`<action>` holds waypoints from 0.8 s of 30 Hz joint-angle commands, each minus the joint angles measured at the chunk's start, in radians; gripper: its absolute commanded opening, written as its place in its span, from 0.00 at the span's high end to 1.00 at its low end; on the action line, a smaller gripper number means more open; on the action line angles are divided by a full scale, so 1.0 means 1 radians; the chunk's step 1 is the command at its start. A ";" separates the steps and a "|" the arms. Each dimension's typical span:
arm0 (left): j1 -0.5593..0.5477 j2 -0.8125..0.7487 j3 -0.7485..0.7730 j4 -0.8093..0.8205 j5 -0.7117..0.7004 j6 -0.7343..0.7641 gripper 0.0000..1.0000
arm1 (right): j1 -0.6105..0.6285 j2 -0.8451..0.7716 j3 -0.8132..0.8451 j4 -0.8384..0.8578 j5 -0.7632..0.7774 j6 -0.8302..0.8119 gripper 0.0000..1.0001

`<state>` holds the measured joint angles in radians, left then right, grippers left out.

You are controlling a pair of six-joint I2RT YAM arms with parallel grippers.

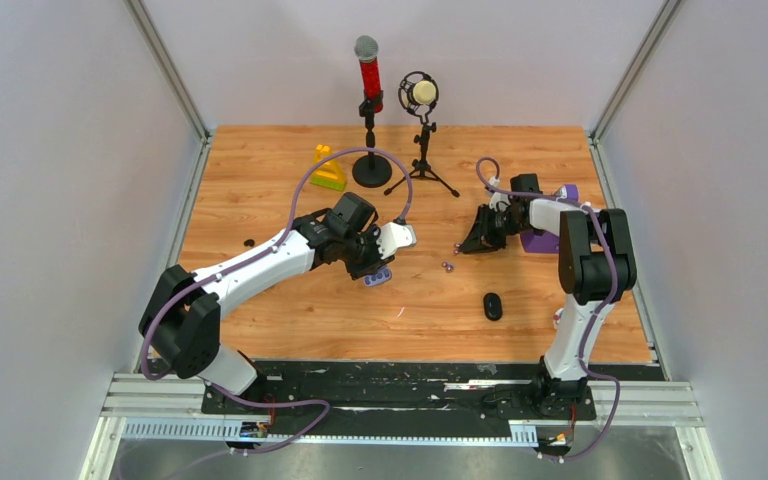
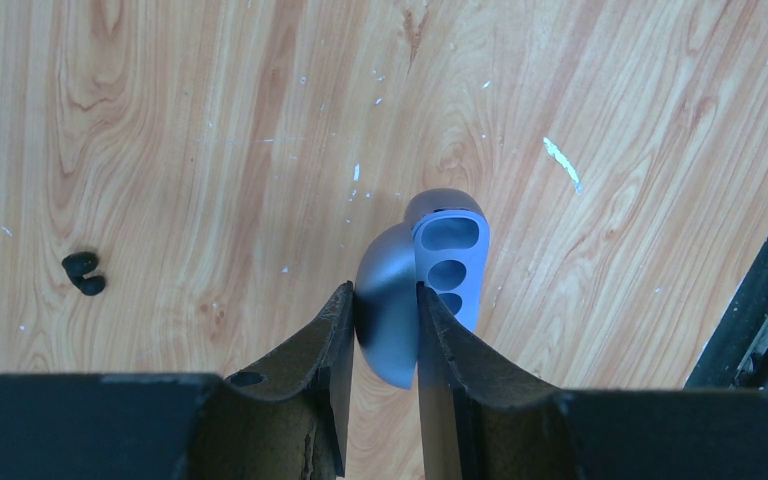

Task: Insert the wireless bluetooth earbuds into the charging case
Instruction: Pick up the earbud from the center of the board.

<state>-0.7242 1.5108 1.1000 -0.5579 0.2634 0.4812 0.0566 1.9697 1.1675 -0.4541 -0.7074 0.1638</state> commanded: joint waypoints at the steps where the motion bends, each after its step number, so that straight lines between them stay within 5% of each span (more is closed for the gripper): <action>1: 0.002 -0.001 0.004 0.024 0.014 0.019 1.00 | 0.010 0.045 -0.006 0.008 0.096 -0.039 0.86; 11: 0.002 -0.006 0.003 0.033 0.004 0.008 1.00 | 0.008 -0.039 -0.012 0.017 0.052 -0.040 0.97; 24: 0.002 0.003 0.012 0.095 -0.073 -0.078 1.00 | 0.010 -0.173 -0.012 0.027 0.072 -0.043 0.99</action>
<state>-0.7242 1.5108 1.0996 -0.5358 0.2481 0.4641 0.0586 1.8629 1.1423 -0.4458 -0.6647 0.1436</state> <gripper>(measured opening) 0.334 0.051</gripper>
